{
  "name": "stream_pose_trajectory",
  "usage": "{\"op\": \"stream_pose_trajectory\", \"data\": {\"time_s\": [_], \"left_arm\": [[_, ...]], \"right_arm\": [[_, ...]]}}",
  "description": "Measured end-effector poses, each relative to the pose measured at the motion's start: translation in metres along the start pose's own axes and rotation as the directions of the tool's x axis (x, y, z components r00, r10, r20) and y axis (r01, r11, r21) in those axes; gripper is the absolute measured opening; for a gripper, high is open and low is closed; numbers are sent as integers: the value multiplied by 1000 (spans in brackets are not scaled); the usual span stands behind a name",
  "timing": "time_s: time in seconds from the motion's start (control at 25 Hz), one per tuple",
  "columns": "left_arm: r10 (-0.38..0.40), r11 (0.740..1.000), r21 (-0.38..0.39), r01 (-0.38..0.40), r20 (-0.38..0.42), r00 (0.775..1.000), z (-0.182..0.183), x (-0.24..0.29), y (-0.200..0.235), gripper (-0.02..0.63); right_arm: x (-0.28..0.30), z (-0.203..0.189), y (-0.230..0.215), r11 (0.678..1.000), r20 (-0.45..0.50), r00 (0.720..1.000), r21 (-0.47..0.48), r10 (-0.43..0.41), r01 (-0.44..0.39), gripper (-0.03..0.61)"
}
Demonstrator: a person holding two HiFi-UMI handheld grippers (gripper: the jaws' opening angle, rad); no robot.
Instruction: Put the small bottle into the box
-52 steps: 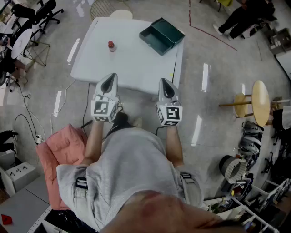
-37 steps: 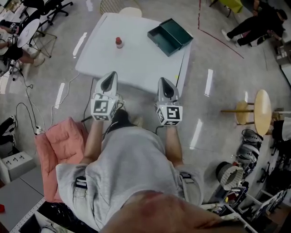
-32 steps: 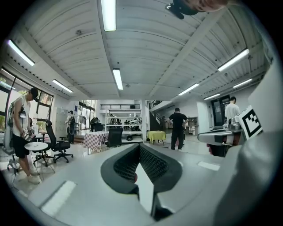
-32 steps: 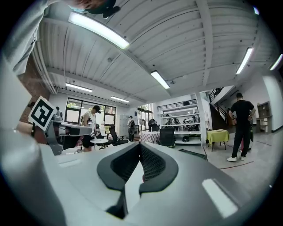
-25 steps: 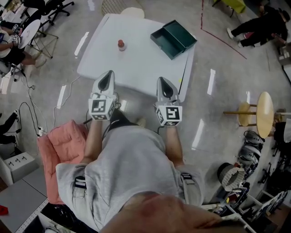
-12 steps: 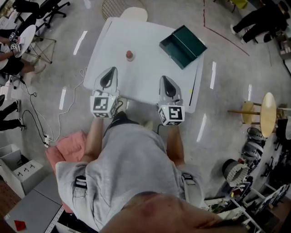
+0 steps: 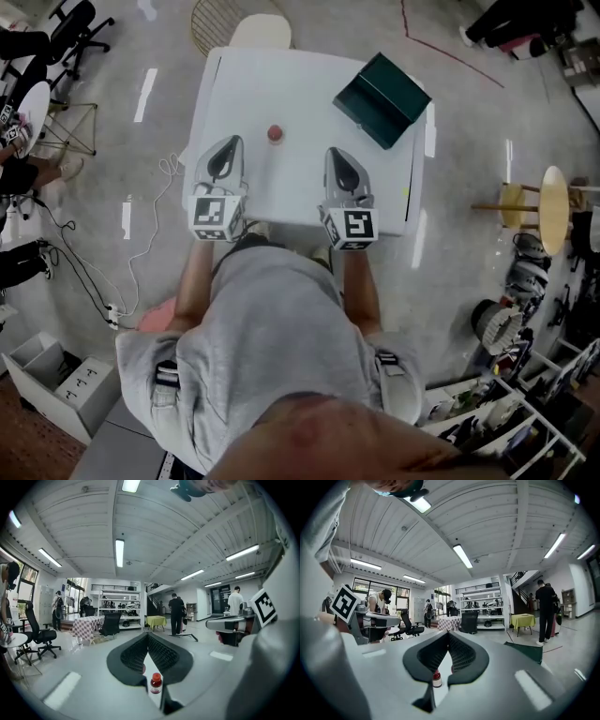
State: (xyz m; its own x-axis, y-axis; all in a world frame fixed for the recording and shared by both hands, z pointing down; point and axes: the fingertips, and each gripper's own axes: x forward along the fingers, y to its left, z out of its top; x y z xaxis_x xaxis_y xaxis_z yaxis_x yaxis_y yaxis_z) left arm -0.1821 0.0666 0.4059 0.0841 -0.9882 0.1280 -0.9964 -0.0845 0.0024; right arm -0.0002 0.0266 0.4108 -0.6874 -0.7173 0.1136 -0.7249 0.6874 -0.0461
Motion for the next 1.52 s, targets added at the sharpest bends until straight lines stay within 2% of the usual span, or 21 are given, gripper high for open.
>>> {"op": "stream_pose_trajectory", "data": {"time_s": [0.28, 0.52, 0.88, 1.04, 1.52], "left_arm": [[-113, 994, -14, 112, -31, 993, -16, 27, 33, 11], [-170, 985, -33, 168, -69, 983, -35, 43, 45, 11], [-194, 979, -92, 184, -117, 974, -65, 61, 62, 11], [-196, 977, -114, 180, -150, 969, -95, 72, 69, 11], [-189, 978, -127, 164, -225, 956, -137, 83, 68, 11]], "right_arm": [[42, -16, 28, 998, -58, 997, -1, -60, 60, 3], [67, -29, 38, 996, -109, 990, 2, -87, 87, 3], [103, -61, 51, 998, -192, 979, 9, -65, 68, 3], [120, -90, 51, 998, -234, 971, 29, -50, 59, 3], [135, -148, 42, 996, -330, 944, 86, -7, 37, 5]]}}
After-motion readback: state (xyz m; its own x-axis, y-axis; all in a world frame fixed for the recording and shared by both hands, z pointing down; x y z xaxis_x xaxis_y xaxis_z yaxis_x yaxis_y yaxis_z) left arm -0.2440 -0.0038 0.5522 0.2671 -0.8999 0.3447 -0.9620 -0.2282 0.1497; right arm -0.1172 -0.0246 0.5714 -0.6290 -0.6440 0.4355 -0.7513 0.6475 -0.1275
